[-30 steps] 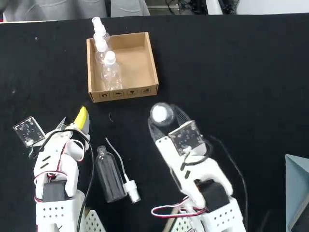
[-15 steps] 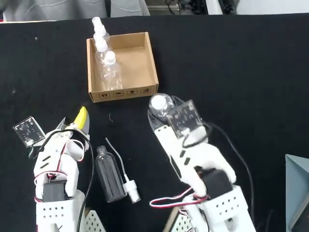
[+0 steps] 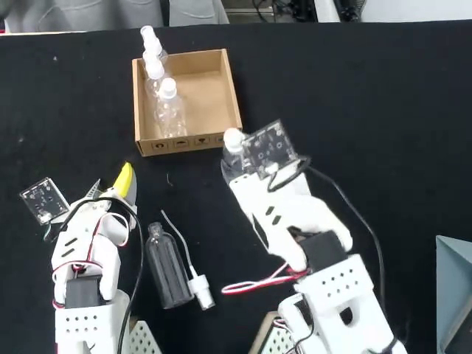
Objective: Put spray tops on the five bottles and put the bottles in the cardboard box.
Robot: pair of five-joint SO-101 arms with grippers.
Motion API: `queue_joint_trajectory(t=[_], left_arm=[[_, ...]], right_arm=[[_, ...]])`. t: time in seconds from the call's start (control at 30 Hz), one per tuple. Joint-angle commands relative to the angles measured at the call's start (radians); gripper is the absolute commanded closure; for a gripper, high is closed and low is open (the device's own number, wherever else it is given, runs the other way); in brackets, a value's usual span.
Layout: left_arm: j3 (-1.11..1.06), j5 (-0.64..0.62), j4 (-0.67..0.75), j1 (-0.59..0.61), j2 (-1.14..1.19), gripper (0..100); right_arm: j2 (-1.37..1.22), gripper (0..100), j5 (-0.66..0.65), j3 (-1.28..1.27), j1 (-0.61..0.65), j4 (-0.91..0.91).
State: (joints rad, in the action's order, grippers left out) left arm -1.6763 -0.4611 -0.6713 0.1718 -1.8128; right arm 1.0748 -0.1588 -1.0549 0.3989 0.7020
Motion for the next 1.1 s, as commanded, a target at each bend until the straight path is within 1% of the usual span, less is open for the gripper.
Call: queue_joint_trajectory(t=[0.0, 0.4, 0.73, 0.9, 1.07], left_arm=[[-0.024, 0.008, 0.026, 0.012, -0.011, 79], [-0.024, 0.008, 0.026, 0.012, -0.011, 79], [-0.024, 0.008, 0.026, 0.012, -0.011, 79], [-0.024, 0.008, 0.026, 0.012, -0.011, 79], [-0.024, 0.008, 0.026, 0.012, -0.011, 79]], right_arm=[[-0.074, 92.0, 0.057, 0.142, -0.031, -0.009], [-0.348, 92.0, 0.064, 0.438, -0.029, -0.014], [-0.630, 92.0, 0.064, 0.582, -0.032, -0.180], [-0.757, 92.0, 0.064, 0.654, -0.063, -0.270], [-0.898, 92.0, 0.064, 0.750, -0.083, -0.315]])
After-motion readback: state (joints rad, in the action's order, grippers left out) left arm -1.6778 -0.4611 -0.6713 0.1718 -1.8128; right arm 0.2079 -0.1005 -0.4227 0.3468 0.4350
